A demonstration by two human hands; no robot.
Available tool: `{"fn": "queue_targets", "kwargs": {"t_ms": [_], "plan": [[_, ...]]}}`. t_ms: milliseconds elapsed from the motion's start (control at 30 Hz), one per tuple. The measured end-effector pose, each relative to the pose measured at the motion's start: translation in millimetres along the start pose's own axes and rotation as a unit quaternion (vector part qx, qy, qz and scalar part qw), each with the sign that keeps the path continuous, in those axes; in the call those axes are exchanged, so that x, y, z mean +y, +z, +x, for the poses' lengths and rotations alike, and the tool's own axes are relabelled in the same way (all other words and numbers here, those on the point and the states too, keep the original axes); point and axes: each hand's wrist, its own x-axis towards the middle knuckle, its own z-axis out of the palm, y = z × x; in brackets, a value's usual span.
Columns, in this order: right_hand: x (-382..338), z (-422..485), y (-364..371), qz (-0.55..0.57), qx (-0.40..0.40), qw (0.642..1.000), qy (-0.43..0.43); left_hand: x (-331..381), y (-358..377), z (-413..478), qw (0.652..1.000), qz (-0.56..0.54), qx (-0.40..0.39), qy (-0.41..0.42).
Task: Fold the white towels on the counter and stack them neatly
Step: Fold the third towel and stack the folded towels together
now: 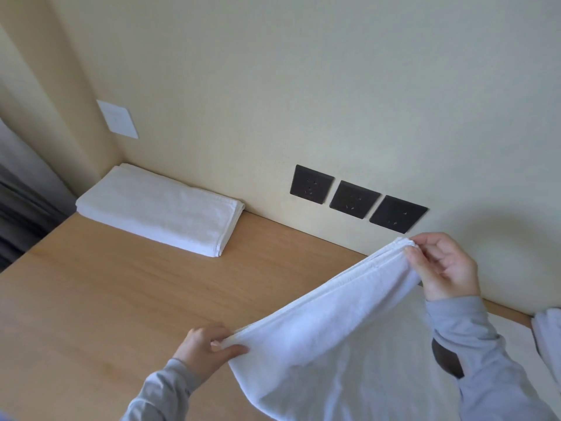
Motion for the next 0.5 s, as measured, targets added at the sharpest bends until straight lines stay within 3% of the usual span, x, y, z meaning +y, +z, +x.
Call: {"fn": "queue_targets", "kwargs": {"t_ms": [100,233,500], "plan": [[5.3,-0.6,2.9,-0.010,0.005,1.000,0.005,-2.4,-9.9,3.8,0.999,0.015,-0.035,-0.010],[9.1,1.6,0.3,-0.022,0.029,0.999,0.011,0.4,-26.6,10.5,1.000,0.022,0.017,0.000],[-4.5,7.3,-16.5,-0.014,0.117,0.993,-0.004,60.0,-81.9,45.0,0.974,0.041,0.137,0.175]]}}
